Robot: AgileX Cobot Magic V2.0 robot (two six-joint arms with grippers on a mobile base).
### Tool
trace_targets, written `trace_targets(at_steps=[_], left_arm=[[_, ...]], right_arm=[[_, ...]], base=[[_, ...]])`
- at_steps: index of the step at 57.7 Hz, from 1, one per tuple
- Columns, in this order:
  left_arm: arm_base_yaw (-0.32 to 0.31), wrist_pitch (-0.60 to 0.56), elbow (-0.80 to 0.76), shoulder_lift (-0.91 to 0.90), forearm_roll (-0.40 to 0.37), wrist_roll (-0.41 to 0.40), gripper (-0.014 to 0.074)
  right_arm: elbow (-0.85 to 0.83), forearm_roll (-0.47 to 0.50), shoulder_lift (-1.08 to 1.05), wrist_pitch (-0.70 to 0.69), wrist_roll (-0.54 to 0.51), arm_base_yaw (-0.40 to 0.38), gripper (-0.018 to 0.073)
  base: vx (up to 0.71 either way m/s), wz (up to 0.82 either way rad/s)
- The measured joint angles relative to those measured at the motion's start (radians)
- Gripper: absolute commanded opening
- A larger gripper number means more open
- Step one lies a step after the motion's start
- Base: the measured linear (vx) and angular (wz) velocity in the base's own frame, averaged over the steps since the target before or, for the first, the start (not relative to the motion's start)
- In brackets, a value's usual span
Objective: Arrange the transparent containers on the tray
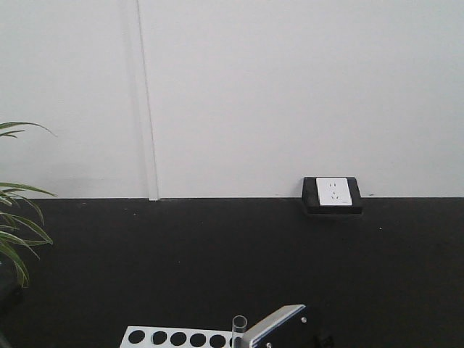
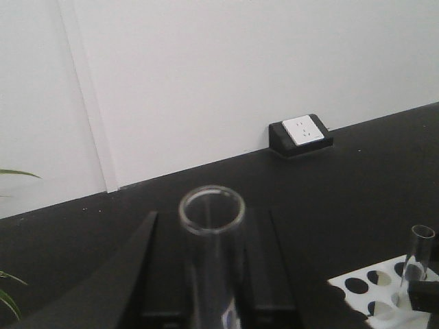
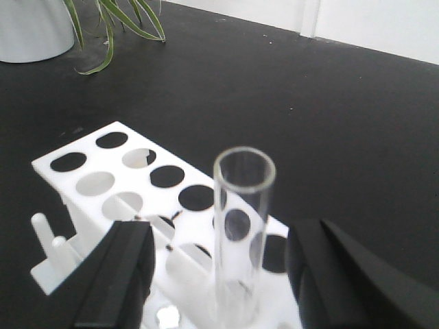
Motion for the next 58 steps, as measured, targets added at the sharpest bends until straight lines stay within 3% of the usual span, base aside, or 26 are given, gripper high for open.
trace_targets(at_steps=[18,45,58], left_arm=[[0.000,0.000,0.000,0.000,0.000,0.000,0.0067],[0.000,0.000,0.000,0.000,0.001,0.000,0.0066],[0.000,0.004,0.000,0.000,0.001,0.000,0.0066]], right_arm=[[-0.048,-0.002,0.071,-0.002,0.000,0.000,0.0464],[-0.049,-0.001,0.071,-0.004,0.000,0.000,0.0113],[-0.052,0.008,0.010,0.006,0.000,0.000,0.0064]], base=[[0.00,0.00],[0.00,0.00],[0.00,0.00]])
